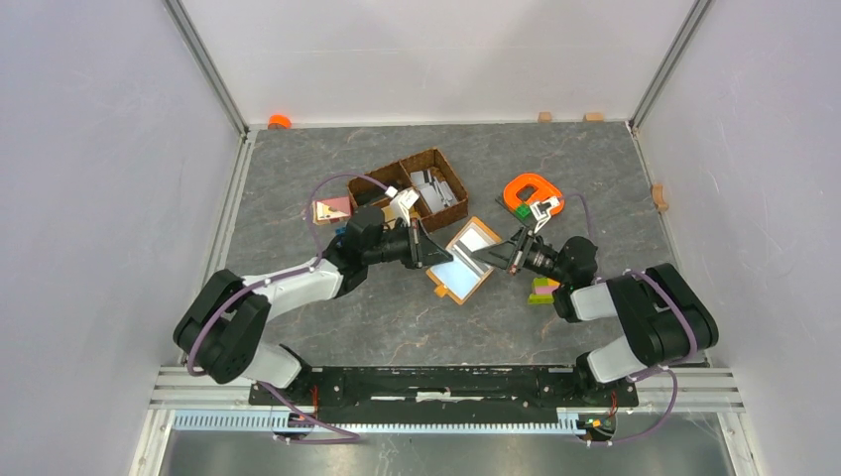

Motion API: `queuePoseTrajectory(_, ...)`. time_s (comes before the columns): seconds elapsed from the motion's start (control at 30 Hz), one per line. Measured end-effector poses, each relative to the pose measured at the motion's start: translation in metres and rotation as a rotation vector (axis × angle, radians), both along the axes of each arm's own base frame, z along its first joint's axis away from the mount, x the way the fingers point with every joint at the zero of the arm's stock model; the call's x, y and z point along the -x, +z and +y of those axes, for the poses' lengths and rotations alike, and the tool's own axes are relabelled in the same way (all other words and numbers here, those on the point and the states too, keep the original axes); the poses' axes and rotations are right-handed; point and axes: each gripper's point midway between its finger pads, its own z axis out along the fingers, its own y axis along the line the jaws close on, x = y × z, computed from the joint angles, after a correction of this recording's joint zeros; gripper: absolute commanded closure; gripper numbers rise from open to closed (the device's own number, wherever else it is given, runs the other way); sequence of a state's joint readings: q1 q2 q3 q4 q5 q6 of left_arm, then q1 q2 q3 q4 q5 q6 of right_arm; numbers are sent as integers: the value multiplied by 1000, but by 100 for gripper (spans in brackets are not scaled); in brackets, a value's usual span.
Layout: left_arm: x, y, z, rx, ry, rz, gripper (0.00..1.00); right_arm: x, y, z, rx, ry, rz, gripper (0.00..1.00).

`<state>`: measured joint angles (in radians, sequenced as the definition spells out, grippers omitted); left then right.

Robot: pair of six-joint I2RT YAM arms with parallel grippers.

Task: Take the credit cards out of the card holder
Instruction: Remove the credit card from the card holder.

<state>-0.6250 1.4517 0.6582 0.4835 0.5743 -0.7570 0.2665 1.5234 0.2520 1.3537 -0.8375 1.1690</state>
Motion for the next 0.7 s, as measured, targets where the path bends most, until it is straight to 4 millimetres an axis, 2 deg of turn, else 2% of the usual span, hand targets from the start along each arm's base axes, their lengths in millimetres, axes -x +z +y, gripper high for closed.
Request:
queuePoseTrajectory(0.2, -5, -6, 12, -105, 61, -28, 98, -11, -5, -4, 137, -36, -74, 69)
queuePoseTrajectory(0.3, -8, -17, 18, -168, 84, -27, 98, -20, 0, -11, 210, -84, -140, 62)
queuePoseTrajectory(0.43, -5, -29, 23, -229, 79, -39, 98, -21, 10, -14, 260, -98, -219, 58)
queuePoseTrajectory(0.57, -3, -27, 22, -243, 58, -89, 98, -23, 12, -12, 295, -74, -244, 51)
queuePoseTrajectory(0.63, -1, -22, 23, -240, 51, -116, 98, -24, 10, -14, 327, -84, -245, 44)
queuePoseTrajectory(0.7, 1, -15, 23, -232, 44, -148, 98, -27, 9, -18, 369, -119, -248, 20)
